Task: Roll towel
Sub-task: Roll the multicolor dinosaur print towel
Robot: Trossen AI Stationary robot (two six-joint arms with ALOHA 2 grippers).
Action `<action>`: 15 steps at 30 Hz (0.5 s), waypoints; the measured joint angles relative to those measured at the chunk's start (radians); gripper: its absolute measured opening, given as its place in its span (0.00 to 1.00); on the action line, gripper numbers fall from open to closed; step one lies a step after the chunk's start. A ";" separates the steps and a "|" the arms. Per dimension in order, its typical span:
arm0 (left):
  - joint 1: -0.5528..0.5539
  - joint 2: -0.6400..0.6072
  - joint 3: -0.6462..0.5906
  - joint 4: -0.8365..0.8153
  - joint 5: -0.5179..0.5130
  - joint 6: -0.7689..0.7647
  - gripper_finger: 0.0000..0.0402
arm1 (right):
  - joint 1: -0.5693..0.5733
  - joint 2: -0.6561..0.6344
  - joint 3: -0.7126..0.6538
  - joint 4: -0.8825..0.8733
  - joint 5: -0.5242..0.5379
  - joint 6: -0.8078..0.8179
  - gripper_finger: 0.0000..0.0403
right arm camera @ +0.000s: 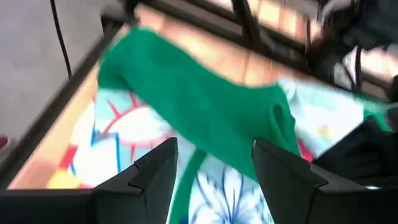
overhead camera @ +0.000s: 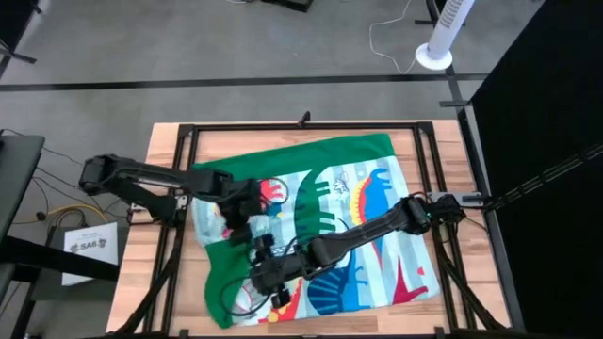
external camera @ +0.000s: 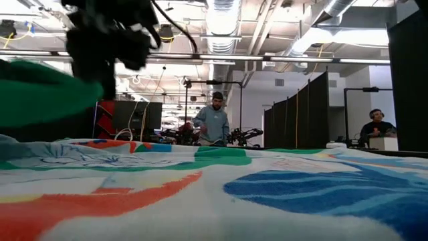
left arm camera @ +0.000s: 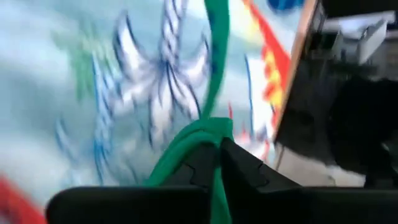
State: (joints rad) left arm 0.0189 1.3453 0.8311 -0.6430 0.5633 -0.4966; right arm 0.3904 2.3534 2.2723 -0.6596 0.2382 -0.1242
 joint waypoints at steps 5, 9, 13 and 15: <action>0.031 0.131 -0.002 -0.090 0.071 0.082 0.19 | 0.000 -0.012 0.000 -0.066 0.000 0.079 0.49; 0.031 0.178 -0.002 -0.243 0.092 0.124 0.32 | 0.001 -0.011 -0.010 -0.063 0.000 0.098 0.49; 0.029 0.153 0.000 -0.333 0.073 0.128 0.38 | -0.010 -0.011 -0.014 -0.053 -0.001 0.098 0.49; 0.029 0.117 0.006 -0.342 0.028 0.101 0.39 | -0.020 -0.011 -0.014 -0.042 -0.001 0.092 0.49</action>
State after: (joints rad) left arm 0.0481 1.4626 0.8366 -0.9853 0.5909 -0.3958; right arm 0.3701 2.3428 2.2578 -0.7018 0.2371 -0.0322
